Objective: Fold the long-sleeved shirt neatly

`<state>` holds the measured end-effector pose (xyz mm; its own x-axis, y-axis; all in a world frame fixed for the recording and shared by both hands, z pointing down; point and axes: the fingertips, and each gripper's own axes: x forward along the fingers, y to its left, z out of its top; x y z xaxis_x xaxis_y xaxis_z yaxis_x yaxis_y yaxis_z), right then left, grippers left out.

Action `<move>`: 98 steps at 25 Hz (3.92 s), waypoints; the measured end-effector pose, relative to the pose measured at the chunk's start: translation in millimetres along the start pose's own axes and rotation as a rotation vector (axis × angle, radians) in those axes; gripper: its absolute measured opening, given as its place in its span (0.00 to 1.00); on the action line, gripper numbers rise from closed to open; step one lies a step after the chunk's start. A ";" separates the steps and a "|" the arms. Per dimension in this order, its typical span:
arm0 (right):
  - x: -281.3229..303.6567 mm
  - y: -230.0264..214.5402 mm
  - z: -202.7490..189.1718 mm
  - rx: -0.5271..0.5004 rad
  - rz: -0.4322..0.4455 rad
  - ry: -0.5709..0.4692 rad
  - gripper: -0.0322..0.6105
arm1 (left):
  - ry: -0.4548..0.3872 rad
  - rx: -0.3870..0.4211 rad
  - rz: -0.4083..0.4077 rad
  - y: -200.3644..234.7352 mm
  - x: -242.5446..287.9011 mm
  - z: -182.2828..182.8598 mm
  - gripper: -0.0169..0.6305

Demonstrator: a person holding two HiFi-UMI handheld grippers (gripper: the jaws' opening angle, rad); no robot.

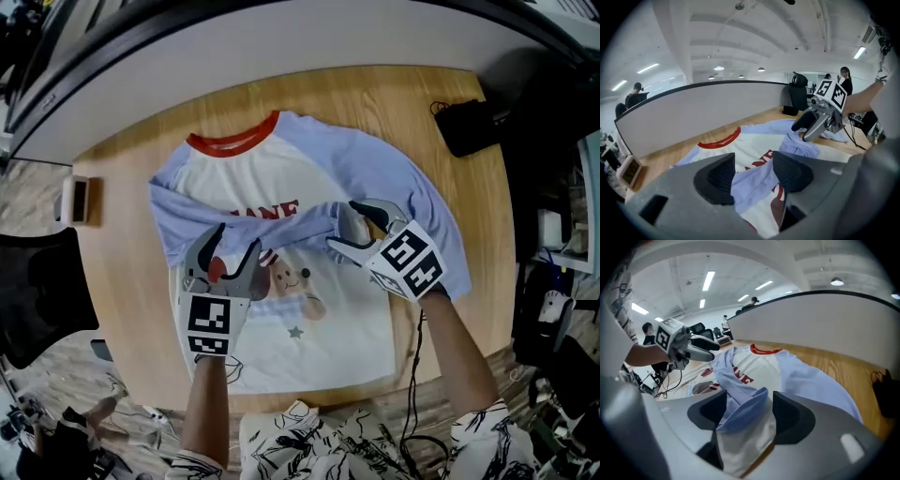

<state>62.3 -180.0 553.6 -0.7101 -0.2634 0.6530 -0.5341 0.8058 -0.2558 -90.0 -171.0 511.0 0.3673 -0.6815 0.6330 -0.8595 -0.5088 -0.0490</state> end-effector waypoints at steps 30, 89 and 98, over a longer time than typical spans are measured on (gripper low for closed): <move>-38.7 78.4 -120.6 -1.623 0.299 0.080 0.30 | 0.031 -0.150 -0.075 11.5 -10.8 -45.5 0.41; -194.7 -91.4 -158.1 0.162 -0.337 0.025 0.55 | -0.094 -0.173 -0.214 -111.5 8.5 23.1 0.44; -236.4 -77.7 -249.1 0.449 -0.272 0.040 0.57 | -0.188 -0.113 -0.306 -173.2 18.0 50.1 0.44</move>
<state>386.0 -48.3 596.7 -0.5051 -0.4040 0.7626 -0.8469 0.4024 -0.3478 83.3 -121.5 492.2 0.6629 -0.5971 0.4518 -0.7300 -0.6495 0.2126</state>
